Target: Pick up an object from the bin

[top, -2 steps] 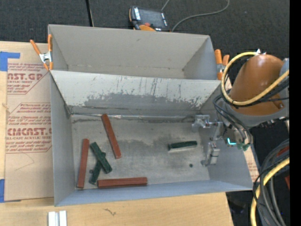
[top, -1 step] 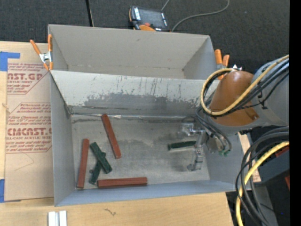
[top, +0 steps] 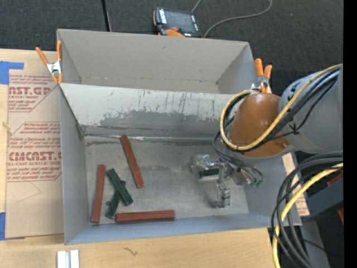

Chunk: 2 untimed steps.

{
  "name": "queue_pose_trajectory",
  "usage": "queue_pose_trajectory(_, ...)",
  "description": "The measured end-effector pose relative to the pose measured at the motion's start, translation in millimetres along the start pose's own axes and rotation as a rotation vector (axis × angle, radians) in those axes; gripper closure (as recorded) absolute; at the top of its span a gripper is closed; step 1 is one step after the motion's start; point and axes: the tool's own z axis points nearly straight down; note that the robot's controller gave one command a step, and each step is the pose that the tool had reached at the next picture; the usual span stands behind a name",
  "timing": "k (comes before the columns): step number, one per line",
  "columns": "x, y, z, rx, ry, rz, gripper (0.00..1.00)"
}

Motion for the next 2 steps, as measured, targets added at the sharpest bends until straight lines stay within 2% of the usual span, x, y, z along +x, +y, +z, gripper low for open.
queue_pose_trajectory(1,-30.8,-59.7,-1.6,0.005,-0.006,0.119,0.0)
queue_pose_trajectory(2,-30.5,-57.8,-1.6,0.003,-0.003,0.116,1.0)
